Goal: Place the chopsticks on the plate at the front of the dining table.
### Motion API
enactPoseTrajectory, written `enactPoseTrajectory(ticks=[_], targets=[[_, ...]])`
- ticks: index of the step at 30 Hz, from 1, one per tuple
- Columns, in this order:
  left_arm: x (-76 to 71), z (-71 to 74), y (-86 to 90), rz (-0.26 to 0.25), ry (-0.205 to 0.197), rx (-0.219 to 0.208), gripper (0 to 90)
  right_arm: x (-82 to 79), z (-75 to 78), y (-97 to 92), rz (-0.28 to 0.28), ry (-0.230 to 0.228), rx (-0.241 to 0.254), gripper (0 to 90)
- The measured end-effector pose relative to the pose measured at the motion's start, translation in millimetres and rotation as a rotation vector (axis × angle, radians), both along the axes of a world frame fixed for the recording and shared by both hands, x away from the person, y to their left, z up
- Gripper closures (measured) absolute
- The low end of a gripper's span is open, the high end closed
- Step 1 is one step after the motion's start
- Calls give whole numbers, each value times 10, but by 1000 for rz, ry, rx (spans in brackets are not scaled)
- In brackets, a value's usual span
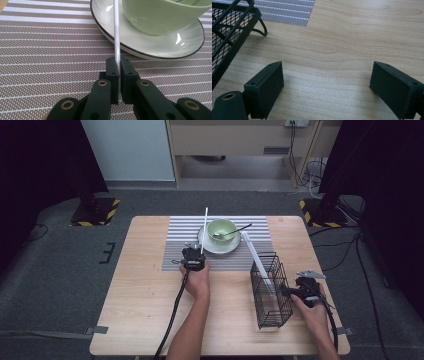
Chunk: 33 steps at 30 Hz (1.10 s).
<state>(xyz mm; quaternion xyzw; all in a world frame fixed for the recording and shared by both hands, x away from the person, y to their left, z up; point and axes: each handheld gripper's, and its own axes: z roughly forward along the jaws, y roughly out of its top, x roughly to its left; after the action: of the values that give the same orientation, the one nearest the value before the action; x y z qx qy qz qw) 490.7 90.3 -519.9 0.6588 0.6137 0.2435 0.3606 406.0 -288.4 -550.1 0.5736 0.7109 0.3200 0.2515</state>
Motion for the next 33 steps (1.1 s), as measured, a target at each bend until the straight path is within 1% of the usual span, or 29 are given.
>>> enactPoseTrajectory(ticks=[14, 22, 33], targets=[[3, -40, -43, 2, 27, 25, 861, -3, 0, -2, 1, 0, 1, 117], [9, -47, -49, 5, 41, 21, 861, -3, 0, -5, 3, 0, 0, 117], [8, -53, -76, 1, 44, 20, 860, -3, 0, -5, 2, 0, 0, 116]])
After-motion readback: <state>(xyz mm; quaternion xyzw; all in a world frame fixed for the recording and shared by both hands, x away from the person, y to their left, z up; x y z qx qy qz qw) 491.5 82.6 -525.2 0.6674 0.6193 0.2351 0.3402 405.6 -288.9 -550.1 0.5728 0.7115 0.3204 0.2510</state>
